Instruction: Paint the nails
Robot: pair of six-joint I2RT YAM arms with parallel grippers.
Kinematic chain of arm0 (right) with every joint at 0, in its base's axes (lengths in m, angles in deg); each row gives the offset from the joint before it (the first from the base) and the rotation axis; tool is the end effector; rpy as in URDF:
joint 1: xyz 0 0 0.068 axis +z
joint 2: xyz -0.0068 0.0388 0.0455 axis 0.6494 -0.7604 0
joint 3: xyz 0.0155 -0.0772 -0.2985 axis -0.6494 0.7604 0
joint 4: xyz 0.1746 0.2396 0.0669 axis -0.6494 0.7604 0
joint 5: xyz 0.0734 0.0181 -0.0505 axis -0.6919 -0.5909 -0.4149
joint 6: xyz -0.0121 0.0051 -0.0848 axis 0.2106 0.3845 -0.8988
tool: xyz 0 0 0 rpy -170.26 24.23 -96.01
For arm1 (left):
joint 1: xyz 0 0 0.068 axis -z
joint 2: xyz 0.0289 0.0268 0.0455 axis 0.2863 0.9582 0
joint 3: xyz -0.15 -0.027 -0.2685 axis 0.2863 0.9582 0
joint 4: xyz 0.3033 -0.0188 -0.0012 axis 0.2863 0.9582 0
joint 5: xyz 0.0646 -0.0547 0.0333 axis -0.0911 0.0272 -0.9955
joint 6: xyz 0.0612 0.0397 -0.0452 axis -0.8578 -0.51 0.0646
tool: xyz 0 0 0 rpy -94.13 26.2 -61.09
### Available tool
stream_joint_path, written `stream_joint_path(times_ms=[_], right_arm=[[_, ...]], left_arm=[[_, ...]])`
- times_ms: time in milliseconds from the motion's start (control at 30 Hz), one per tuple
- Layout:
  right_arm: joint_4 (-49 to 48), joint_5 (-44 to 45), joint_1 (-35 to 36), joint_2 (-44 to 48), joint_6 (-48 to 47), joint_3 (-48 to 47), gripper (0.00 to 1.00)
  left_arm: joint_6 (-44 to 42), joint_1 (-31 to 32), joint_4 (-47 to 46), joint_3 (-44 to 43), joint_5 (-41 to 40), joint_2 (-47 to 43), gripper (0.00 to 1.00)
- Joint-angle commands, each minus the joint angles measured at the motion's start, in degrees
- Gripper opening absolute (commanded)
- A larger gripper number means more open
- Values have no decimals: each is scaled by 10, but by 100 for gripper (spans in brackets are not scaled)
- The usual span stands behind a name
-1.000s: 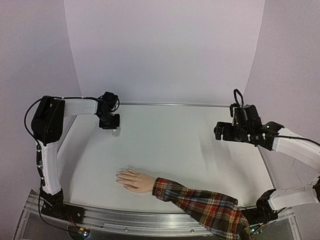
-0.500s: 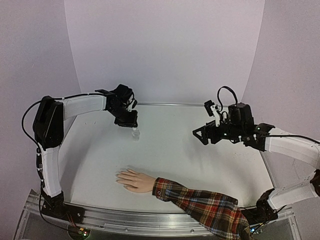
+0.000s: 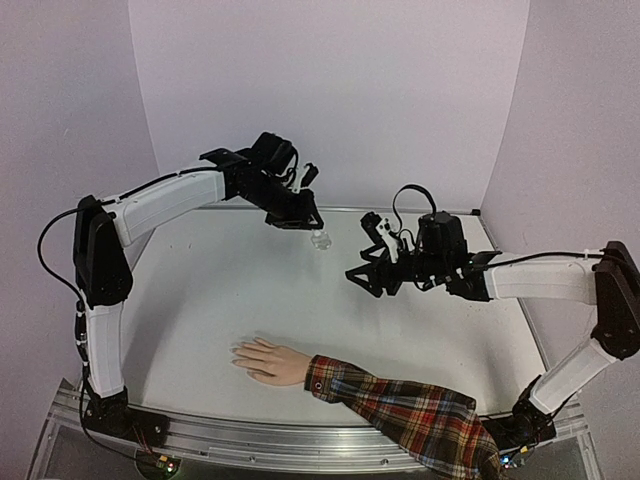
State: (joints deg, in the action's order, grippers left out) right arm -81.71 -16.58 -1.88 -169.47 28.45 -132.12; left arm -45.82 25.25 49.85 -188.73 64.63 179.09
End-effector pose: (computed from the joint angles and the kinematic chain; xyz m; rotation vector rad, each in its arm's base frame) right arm 0.2966 0.2787 0.2409 -1.0943 1.6446 0.7490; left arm 0.3914 -0.3813 0.3279 0.5870 2.4372 -0.8636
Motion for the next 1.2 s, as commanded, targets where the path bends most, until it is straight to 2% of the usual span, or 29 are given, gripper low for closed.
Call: stream_joint_path(times_ms=[0, 200, 367, 567, 767, 967, 1167], right_arm=[[-87, -27, 2, -30, -4, -41, 70], [-92, -22, 4, -56, 2, -66, 63], [-92, -41, 8, -72, -3, -80, 56], [-92, -31, 17, -97, 0, -100, 53], [-92, -30, 23, -116, 4, -112, 41], [-92, -14, 27, -125, 2, -115, 36], [-91, 5, 28, -133, 2, -119, 38]], left_arm=[[18, 8, 9, -11, 34, 6, 0], [30, 14, -13, 7, 70, -8, 0], [31, 19, -14, 9, 70, -10, 0], [32, 22, -12, 9, 67, -12, 0], [29, 24, -7, 7, 58, -12, 0], [27, 25, -2, 3, 51, -12, 0], [24, 27, 2, -1, 48, -12, 0]])
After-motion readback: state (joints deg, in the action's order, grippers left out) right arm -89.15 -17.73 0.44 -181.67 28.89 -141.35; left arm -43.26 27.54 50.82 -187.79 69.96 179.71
